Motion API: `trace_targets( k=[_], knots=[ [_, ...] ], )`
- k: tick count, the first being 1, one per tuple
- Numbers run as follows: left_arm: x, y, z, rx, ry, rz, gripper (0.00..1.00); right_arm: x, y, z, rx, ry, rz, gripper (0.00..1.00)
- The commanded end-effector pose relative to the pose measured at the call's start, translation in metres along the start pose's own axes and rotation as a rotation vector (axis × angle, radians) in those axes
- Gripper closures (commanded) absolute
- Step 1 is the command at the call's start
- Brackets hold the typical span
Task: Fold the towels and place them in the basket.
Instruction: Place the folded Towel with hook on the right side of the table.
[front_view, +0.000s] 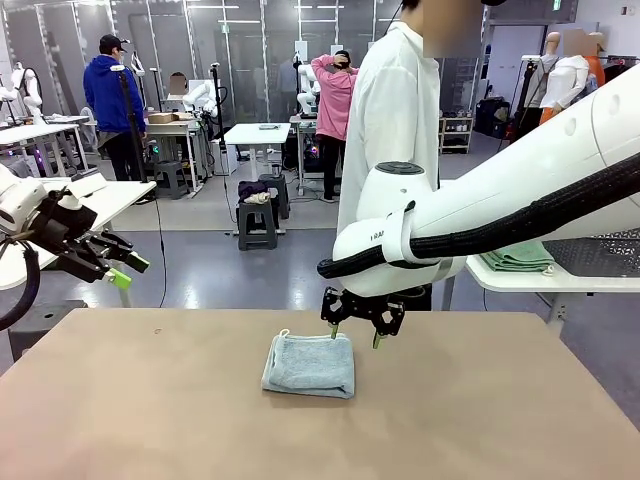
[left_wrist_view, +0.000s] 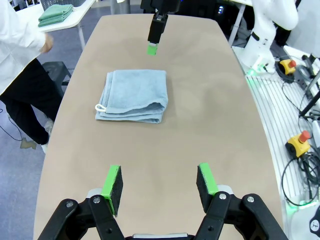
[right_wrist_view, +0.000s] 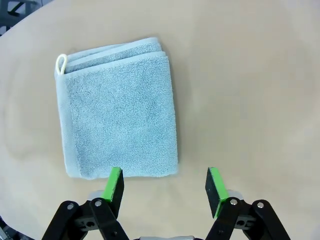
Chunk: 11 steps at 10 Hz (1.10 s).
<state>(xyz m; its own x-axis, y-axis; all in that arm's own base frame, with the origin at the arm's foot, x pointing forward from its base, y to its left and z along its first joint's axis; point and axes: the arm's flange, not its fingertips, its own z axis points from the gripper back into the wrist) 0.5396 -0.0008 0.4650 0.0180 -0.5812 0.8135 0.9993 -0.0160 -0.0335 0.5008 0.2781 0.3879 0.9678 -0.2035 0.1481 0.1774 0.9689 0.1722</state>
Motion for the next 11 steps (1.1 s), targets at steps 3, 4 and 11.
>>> trace_targets(
  k=[3, 4, 11],
  knots=[
    [0.003, -0.001, 0.001, 0.004, 0.016, 0.002, 0.25, 0.006, -0.012, -0.016, 0.058, -0.016, 0.048, 0.17],
    [0.003, -0.001, 0.001, 0.004, 0.016, 0.002, 0.25, 0.008, -0.017, -0.022, 0.071, -0.016, 0.050, 0.17],
    [0.003, -0.001, 0.001, 0.004, 0.016, 0.002, 0.25, 0.022, -0.027, -0.069, 0.092, 0.016, 0.108, 0.17]
  ],
)
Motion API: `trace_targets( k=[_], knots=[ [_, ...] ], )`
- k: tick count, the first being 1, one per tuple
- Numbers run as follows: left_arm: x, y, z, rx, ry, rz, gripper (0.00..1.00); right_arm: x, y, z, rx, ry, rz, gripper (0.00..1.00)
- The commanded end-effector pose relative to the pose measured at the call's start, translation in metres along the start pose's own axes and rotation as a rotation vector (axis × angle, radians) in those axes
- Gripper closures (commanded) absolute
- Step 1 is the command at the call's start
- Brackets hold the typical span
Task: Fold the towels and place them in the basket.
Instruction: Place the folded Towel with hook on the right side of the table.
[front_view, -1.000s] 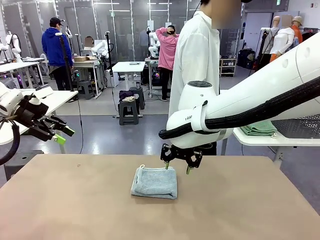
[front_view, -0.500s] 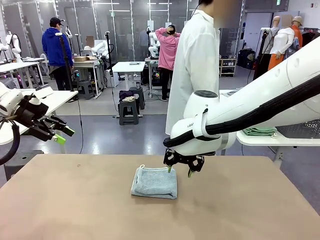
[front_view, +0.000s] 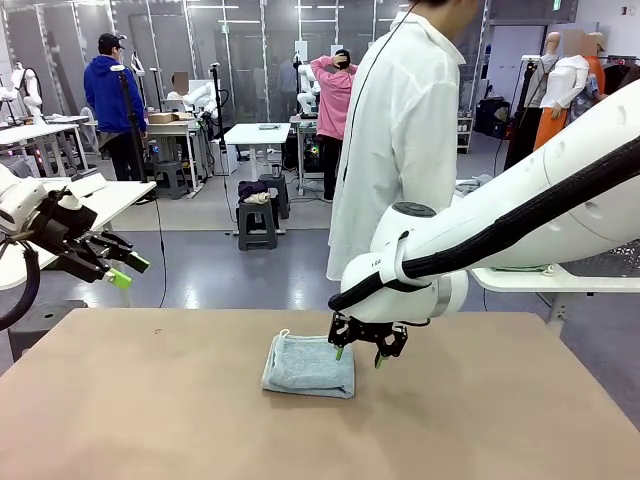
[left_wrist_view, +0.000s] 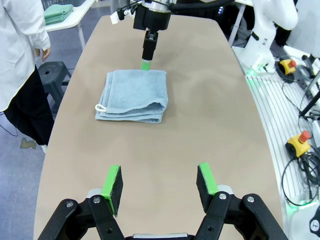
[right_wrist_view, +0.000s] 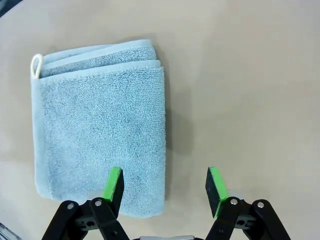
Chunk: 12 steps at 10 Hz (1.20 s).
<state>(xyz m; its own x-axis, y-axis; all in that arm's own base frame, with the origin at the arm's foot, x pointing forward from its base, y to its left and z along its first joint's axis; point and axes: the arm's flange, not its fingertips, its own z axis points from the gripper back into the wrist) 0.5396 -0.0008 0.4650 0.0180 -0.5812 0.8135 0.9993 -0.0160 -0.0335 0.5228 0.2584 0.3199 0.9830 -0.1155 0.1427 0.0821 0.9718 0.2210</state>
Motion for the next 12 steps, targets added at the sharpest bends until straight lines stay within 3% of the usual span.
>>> trace_targets(
  k=[1, 9, 10, 11, 12],
  knots=[
    [0.003, -0.001, 0.001, 0.004, 0.016, 0.002, 0.25, 0.007, -0.001, -0.007, 0.031, -0.015, 0.031, 0.17],
    [0.003, -0.001, 0.001, 0.004, 0.016, 0.002, 0.25, 0.015, -0.001, -0.029, 0.102, -0.020, 0.031, 0.17],
    [0.003, -0.001, 0.001, 0.004, 0.016, 0.002, 0.25, 0.015, -0.001, -0.029, 0.107, -0.013, 0.025, 0.37],
    [0.003, -0.001, 0.001, 0.004, 0.016, 0.002, 0.25, 0.015, -0.001, -0.029, 0.108, -0.012, 0.024, 0.37],
    [0.003, -0.001, 0.001, 0.004, 0.016, 0.002, 0.25, 0.016, -0.001, -0.030, 0.108, -0.010, 0.024, 0.56]
  ],
)
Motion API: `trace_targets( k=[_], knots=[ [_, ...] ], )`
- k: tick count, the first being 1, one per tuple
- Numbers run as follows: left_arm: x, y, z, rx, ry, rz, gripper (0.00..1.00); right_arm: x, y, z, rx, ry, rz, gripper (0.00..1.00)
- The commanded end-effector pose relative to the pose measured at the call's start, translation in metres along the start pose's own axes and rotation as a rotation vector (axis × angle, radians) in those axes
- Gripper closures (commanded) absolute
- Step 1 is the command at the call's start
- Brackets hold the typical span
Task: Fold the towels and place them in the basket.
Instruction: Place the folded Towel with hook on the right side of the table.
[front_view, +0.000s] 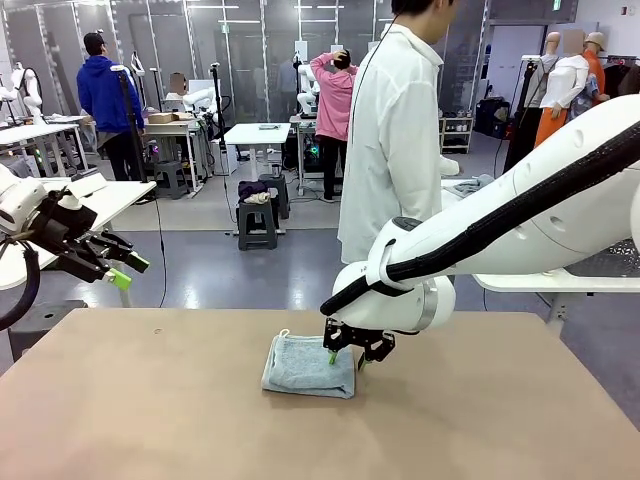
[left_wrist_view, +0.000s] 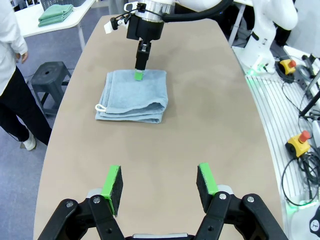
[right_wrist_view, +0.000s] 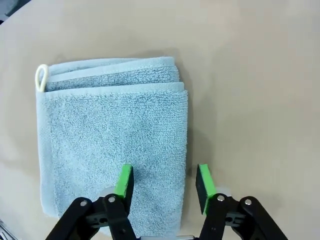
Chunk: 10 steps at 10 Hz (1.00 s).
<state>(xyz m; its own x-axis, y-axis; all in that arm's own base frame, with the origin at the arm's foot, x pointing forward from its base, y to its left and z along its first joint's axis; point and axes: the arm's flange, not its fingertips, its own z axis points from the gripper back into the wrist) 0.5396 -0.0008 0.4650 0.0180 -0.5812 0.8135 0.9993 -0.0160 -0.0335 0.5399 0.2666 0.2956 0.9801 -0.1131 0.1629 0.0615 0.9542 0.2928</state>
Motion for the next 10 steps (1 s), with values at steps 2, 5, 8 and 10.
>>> trace_targets(
  k=[2, 5, 8, 10],
  knots=[
    [0.0028, -0.0011, 0.0014, 0.004, 0.016, 0.002, 0.25, 0.0041, -0.0048, -0.0038, 0.031, 0.016, 0.014, 0.76],
    [0.0028, -0.0011, 0.0014, 0.004, 0.016, 0.002, 0.25, 0.0030, -0.0037, -0.0038, 0.031, 0.027, 0.012, 0.82],
    [0.0028, -0.0011, 0.0014, 0.004, 0.016, 0.002, 0.25, 0.0012, -0.0009, -0.0028, -0.002, 0.049, 0.015, 1.00],
    [0.0028, -0.0011, 0.0014, 0.004, 0.016, 0.002, 0.25, -0.0006, -0.0002, -0.0035, 0.001, 0.020, 0.001, 1.00]
  ],
)
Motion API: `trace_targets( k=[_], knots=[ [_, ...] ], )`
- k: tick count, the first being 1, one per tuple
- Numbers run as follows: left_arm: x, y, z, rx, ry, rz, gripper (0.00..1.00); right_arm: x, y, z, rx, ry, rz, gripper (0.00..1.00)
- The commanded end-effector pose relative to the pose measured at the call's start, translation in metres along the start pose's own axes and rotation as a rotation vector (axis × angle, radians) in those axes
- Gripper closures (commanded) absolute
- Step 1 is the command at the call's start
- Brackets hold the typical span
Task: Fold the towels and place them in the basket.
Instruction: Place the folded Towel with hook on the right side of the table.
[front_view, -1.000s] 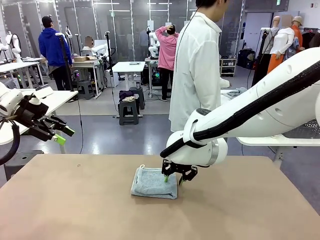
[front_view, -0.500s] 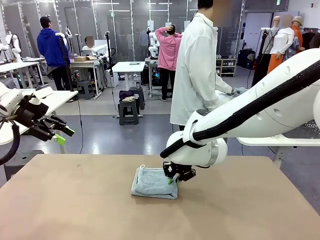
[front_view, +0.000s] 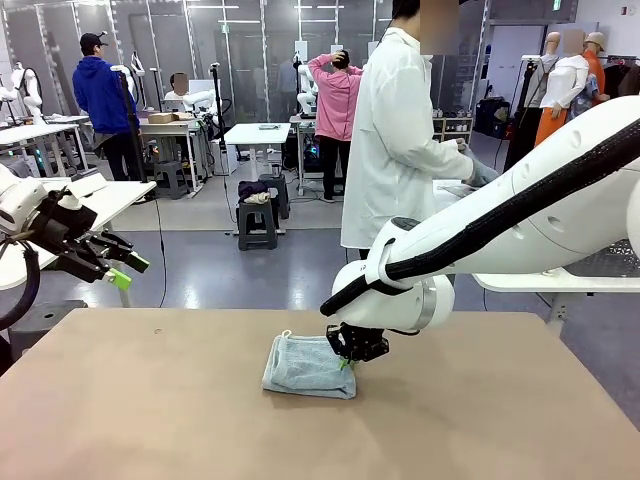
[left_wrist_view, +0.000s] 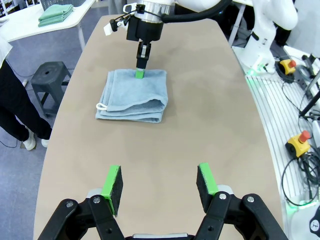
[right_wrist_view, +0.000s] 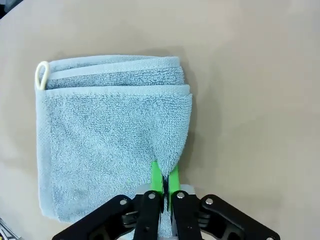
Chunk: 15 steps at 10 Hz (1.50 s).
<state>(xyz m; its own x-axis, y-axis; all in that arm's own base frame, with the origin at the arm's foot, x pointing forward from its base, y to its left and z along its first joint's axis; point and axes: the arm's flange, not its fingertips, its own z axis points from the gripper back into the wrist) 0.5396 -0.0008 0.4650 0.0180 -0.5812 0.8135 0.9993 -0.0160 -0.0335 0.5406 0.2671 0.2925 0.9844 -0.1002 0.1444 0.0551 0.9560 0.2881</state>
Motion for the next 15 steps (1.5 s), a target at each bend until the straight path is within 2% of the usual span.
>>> trace_targets(
  k=[1, 3, 4, 5, 7, 9, 12, 13, 15],
  knots=[
    [0.003, -0.001, 0.001, 0.004, 0.016, 0.002, 0.25, -0.001, 0.000, 0.000, 0.005, -0.002, -0.006, 1.00],
    [0.003, -0.001, 0.001, 0.004, 0.016, 0.002, 0.25, -0.001, 0.000, 0.000, 0.005, -0.002, -0.006, 1.00],
    [0.003, -0.001, 0.001, 0.004, 0.016, 0.002, 0.25, 0.000, 0.000, 0.000, 0.000, 0.000, 0.000, 0.95],
    [0.003, -0.001, 0.001, 0.004, 0.016, 0.002, 0.25, 0.006, -0.013, 0.017, 0.011, 0.005, 0.042, 0.95],
    [0.003, -0.001, 0.001, 0.004, 0.016, 0.002, 0.25, 0.033, -0.070, 0.055, -0.019, -0.024, 0.066, 0.95],
    [0.003, -0.001, 0.001, 0.004, 0.016, 0.002, 0.25, 0.066, -0.148, 0.093, -0.037, 0.002, 0.048, 0.95],
    [0.003, -0.001, 0.001, 0.004, 0.016, 0.002, 0.25, 0.102, -0.244, 0.146, -0.108, -0.051, -0.013, 0.95],
    [0.003, -0.001, 0.001, 0.004, 0.016, 0.002, 0.25, 0.108, -0.267, 0.154, -0.134, -0.041, -0.016, 0.95],
    [0.003, -0.001, 0.001, 0.004, 0.016, 0.002, 0.25, 0.119, -0.292, 0.162, -0.171, -0.041, 0.007, 0.95]
  ],
)
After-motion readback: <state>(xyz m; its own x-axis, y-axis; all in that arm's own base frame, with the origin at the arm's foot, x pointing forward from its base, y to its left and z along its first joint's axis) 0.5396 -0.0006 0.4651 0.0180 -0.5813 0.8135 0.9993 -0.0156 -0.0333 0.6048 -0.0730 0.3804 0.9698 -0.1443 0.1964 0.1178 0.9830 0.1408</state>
